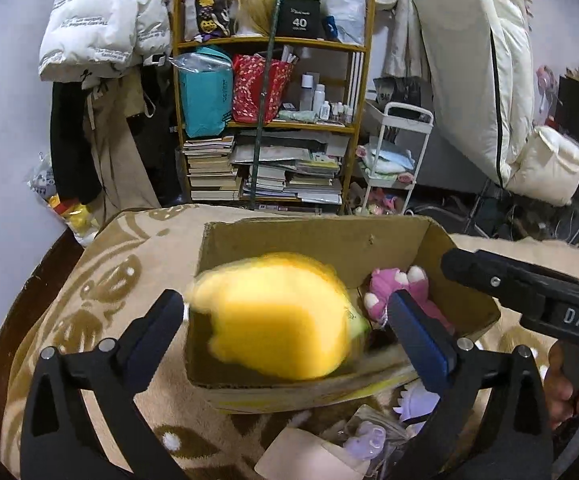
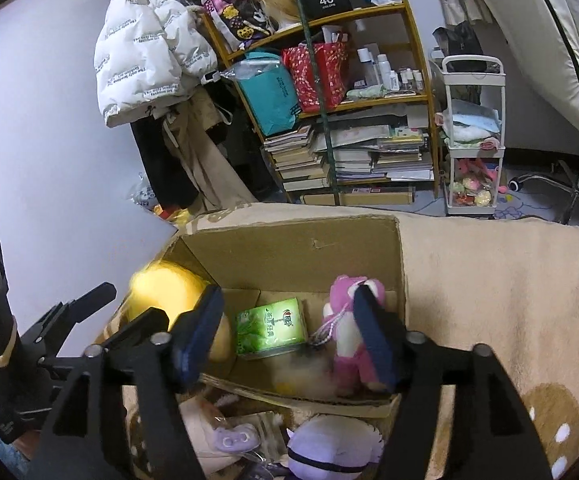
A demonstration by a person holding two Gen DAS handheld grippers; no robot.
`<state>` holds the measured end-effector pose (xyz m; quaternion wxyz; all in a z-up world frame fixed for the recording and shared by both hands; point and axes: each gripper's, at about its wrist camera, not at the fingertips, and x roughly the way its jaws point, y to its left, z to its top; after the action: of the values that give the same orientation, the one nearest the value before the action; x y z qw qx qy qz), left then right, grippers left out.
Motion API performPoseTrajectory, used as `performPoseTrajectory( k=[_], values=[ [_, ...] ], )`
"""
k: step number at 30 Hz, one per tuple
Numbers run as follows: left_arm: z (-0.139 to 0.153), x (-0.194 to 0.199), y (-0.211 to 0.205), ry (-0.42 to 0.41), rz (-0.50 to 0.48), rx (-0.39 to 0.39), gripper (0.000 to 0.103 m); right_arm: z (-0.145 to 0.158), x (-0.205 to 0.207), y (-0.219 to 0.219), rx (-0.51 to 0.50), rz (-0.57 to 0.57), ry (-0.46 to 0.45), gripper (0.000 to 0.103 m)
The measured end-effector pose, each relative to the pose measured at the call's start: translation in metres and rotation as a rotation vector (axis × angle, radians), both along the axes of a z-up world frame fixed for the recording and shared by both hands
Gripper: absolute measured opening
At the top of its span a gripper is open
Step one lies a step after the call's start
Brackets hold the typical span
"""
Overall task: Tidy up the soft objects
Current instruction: 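Open both tools to drop the doll and yellow pouch into the box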
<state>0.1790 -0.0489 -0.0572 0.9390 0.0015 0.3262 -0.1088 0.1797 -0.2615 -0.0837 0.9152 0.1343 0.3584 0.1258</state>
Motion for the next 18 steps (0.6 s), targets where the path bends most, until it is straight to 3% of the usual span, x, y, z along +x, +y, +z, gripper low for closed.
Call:
performPoseTrajectory(
  k=[3, 5, 18],
  values=[
    [0.005, -0.005, 0.006, -0.017, 0.009, -0.029, 0.101, 0.006, -0.005, 0.0, 0.015, -0.009, -0.008, 0.077],
    [0.008, -0.007, 0.009, -0.022, 0.011, -0.042, 0.101, 0.01, -0.011, -0.001, 0.018, -0.015, -0.022, 0.088],
    [0.017, -0.038, 0.02, -0.008, 0.037, 0.016, 0.101, 0.014, -0.04, -0.002, -0.013, -0.053, -0.012, 0.101]
  ],
)
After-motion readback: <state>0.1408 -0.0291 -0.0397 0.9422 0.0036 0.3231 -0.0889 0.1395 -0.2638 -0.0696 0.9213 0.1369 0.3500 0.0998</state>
